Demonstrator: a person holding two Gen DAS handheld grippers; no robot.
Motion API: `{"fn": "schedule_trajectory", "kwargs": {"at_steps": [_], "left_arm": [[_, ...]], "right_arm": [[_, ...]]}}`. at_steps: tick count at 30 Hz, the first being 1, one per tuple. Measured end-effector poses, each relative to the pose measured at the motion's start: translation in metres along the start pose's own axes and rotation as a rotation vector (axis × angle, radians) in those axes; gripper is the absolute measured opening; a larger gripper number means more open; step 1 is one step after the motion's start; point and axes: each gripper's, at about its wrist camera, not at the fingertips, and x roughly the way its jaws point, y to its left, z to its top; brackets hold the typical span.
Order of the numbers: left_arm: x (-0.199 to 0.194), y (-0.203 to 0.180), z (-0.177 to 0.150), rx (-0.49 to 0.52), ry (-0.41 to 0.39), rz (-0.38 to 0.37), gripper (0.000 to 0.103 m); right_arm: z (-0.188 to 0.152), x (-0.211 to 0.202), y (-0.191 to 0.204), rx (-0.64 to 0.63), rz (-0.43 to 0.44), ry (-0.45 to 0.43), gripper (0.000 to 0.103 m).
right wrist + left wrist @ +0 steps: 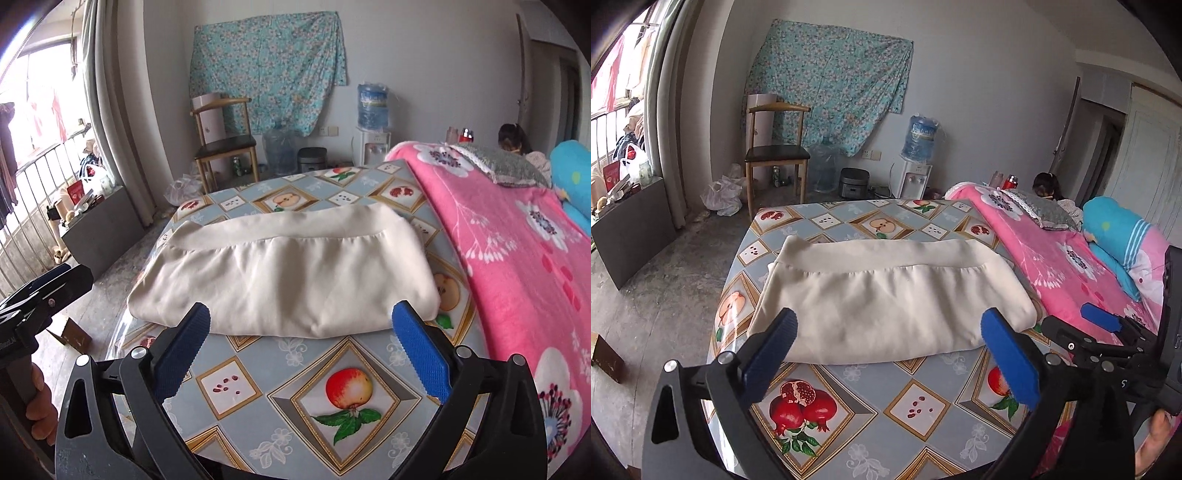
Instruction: Fold large clothes
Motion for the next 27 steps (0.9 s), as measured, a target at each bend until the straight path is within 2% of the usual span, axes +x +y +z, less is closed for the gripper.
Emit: {"fn": "schedule_trajectory", "kwargs": {"at_steps": [6,11,15,18,21,27], "left_arm": [[0.002,-0.003,-0.005,0.007,0.006,0.146,0.098],[0.003,-0.008,-0.01,0.03,-0.022,0.254,0.098],[0.011,-0.011,-0.011,0.066,0.005,0.28,0.098],[0.017,-0.013,-0.01,0.081,0.038,0.252,0.098],[0.023,-0.015,-0.011,0.074,0.048,0.255,0.098],[0.026,-0.017,-0.014,0.069,0.034,0.289,0.098]], "right_arm": [[-0.002,-0.006,-0.007,0.02,-0.043,-0.029,0.096],[-0.006,-0.007,-0.007,0.009,-0.073,-0.04,0.096],[-0.008,-0.011,-0.006,-0.02,-0.099,-0.06,0.096],[-0.009,-0.014,-0.002,-0.052,-0.132,-0.091,0.096],[-0.009,-0.012,0.003,-0.073,-0.177,-0.102,0.096],[-0.011,-0.001,-0.006,-0.027,-0.093,-0.057,0.096]]}}
